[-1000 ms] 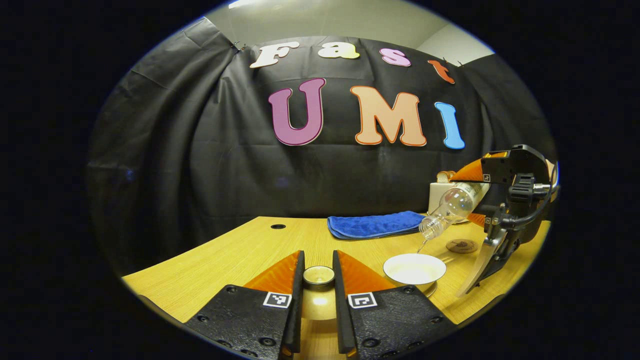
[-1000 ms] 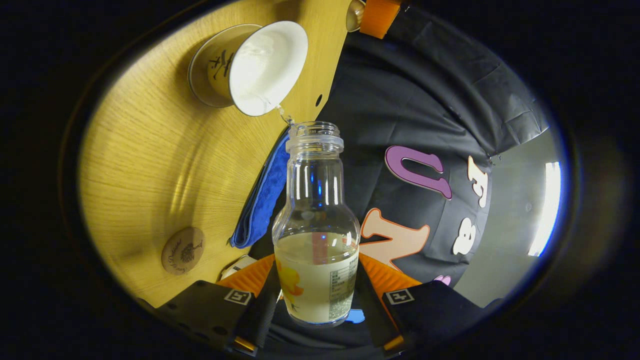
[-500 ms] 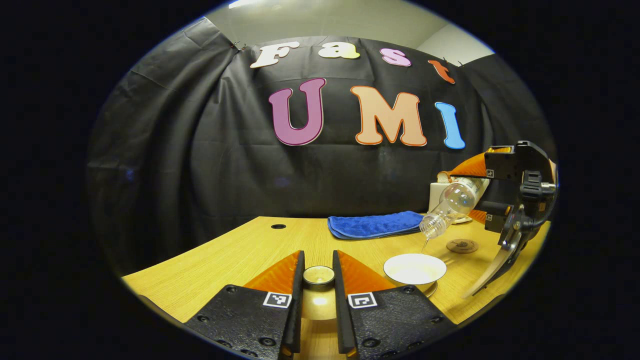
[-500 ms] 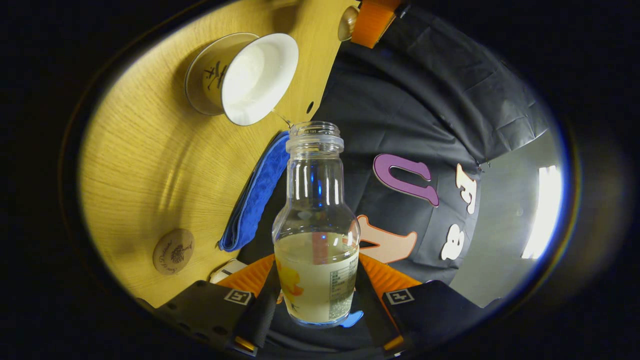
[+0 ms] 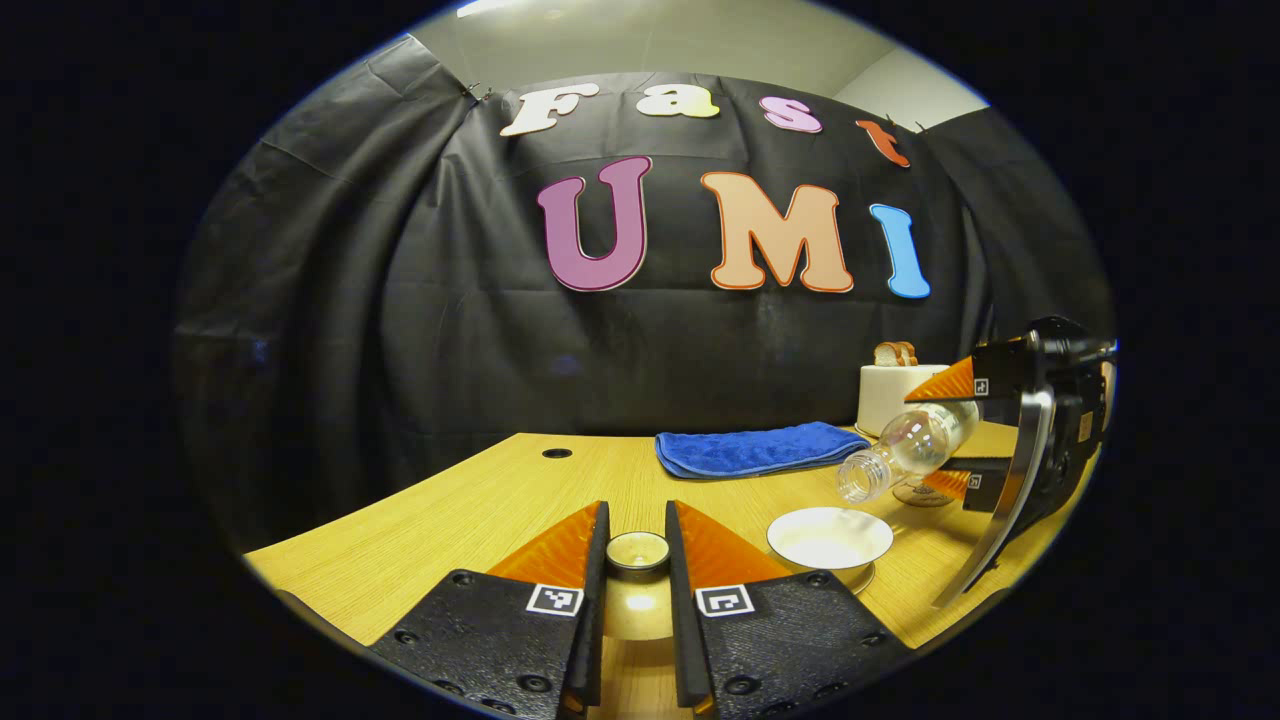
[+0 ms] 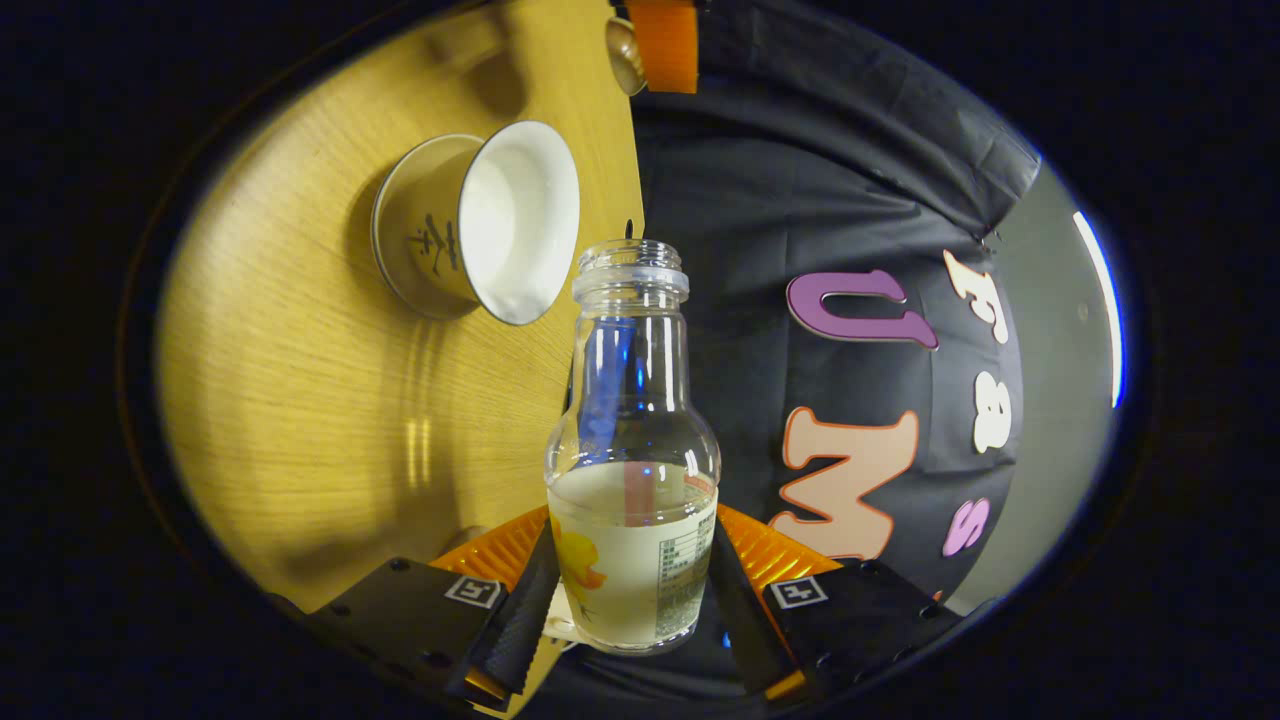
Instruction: Open the teacup lid with one hand, grasp the water bottle and pour water into the teacup with the other hand; after pouring, place the water bottle on the coaster and then close the teacup lid.
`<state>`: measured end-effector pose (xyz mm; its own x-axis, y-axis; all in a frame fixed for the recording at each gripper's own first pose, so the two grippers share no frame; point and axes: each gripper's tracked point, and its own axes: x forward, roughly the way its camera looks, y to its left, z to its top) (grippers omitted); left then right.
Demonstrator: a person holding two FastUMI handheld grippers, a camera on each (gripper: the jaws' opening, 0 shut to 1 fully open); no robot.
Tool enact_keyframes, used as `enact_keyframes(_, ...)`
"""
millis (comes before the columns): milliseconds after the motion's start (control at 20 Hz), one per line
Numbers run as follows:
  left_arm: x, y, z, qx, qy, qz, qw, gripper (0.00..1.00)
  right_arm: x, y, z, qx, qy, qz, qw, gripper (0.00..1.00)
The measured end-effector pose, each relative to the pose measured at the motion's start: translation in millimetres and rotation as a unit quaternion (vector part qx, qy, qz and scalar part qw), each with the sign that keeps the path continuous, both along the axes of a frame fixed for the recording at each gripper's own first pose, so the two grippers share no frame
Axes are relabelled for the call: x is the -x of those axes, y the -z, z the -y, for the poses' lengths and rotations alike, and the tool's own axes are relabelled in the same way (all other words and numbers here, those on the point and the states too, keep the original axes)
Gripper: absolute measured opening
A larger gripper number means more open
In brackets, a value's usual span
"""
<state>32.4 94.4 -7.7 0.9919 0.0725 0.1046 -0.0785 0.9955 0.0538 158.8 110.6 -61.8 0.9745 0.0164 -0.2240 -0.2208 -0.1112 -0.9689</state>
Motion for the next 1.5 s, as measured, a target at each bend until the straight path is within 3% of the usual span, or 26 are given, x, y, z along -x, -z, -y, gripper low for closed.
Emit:
enact_keyframes(150, 1, 0, 0, 0.0, 0.0, 0.0, 1.0, 0.26, 5, 14, -1, -0.096, 0.025, -0.037, 0.994, 0.84)
enact_keyframes(200, 1, 0, 0, 0.0, 0.0, 0.0, 1.0, 0.26, 6, 15, -1, -0.127, 0.032, -0.044, 0.99, 0.79)
enact_keyframes(400, 1, 0, 0, 0.0, 0.0, 0.0, 1.0, 0.26, 3, 6, 9, -0.256, 0.063, -0.05, 0.963, 0.82)
enact_keyframes(500, 1, -1, 0, 0.0, 0.0, 0.0, 1.0, 0.26, 0, 0, 18, -0.325, 0.083, -0.047, 0.941, 0.84)
enact_keyframes(600, 1, 0, 0, 0.0, 0.0, 0.0, 1.0, 0.26, -4, -15, 31, -0.385, 0.096, -0.033, 0.917, 0.8)
enact_keyframes(700, 0, -1, 0, 0.0, 0.0, 0.0, 1.0, 0.26, -15, -33, 50, -0.428, 0.105, -0.003, 0.898, 0.84)
enact_keyframes(750, 1, 1, -1, 0.0, -0.001, 0.0, 1.0, 0.26, -19, -42, 59, -0.45, 0.111, 0.009, 0.886, 0.8)
enact_keyframes(1050, 0, 1, -1, 0.0, -0.001, 0.001, 1.0, 0.27, -32, -39, 95, -0.592, 0.14, 0.006, 0.793, 0.82)
enact_keyframes(1300, -1, 1, -1, 0.0, -0.003, 0.001, 1.0, 0.26, -39, -20, 108, -0.648, 0.152, -0.01, 0.746, 0.83)
enact_keyframes(1500, 0, 1, -2, 0.0, -0.004, 0.001, 1.0, 0.26, -40, 6, 112, -0.668, 0.162, -0.024, 0.726, 0.82)
